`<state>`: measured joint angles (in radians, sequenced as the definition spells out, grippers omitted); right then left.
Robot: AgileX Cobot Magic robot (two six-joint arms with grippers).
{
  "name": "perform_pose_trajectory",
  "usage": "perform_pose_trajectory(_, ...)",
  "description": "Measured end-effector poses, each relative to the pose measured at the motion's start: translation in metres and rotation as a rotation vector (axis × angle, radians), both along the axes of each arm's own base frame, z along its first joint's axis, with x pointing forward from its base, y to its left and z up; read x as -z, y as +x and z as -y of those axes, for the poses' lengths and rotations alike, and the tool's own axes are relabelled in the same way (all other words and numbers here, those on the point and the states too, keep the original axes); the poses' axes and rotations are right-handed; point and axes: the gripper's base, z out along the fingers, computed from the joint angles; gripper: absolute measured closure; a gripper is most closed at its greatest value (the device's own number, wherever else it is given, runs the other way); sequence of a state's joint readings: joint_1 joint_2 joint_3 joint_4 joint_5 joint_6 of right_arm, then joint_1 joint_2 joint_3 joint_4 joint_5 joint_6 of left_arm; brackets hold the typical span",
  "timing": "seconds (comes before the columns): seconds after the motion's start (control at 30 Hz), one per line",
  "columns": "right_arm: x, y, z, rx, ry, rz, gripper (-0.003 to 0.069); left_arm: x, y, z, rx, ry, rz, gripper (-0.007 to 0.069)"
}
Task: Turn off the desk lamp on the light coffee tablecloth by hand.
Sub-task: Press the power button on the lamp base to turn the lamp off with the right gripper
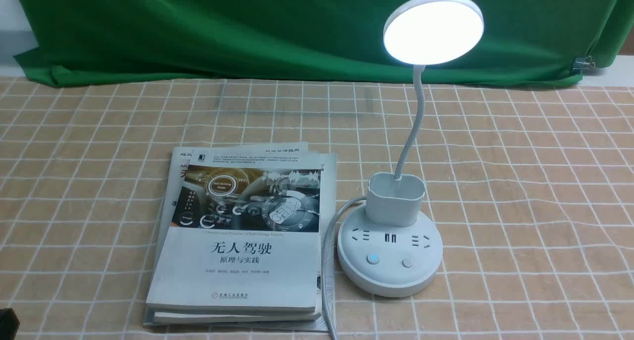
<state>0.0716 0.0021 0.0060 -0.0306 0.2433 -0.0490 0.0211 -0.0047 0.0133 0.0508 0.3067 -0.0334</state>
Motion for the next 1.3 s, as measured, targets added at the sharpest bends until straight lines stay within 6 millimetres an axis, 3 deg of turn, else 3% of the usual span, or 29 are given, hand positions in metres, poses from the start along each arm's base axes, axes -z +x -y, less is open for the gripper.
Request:
perform_pose_trajectory(1.1,0.0000,0.0000,0.0000,0.000,0.000,0.000,0.0421,0.0000,0.0000,0.0000,0.000,0.000,0.000,0.0620)
perform_pose_trajectory(1.3,-0.0080,0.0009,-0.0006,-0.001,0.043,0.086,0.0421,0.0000,0.0000,0.0000,0.000,0.000,0.000,0.0620)
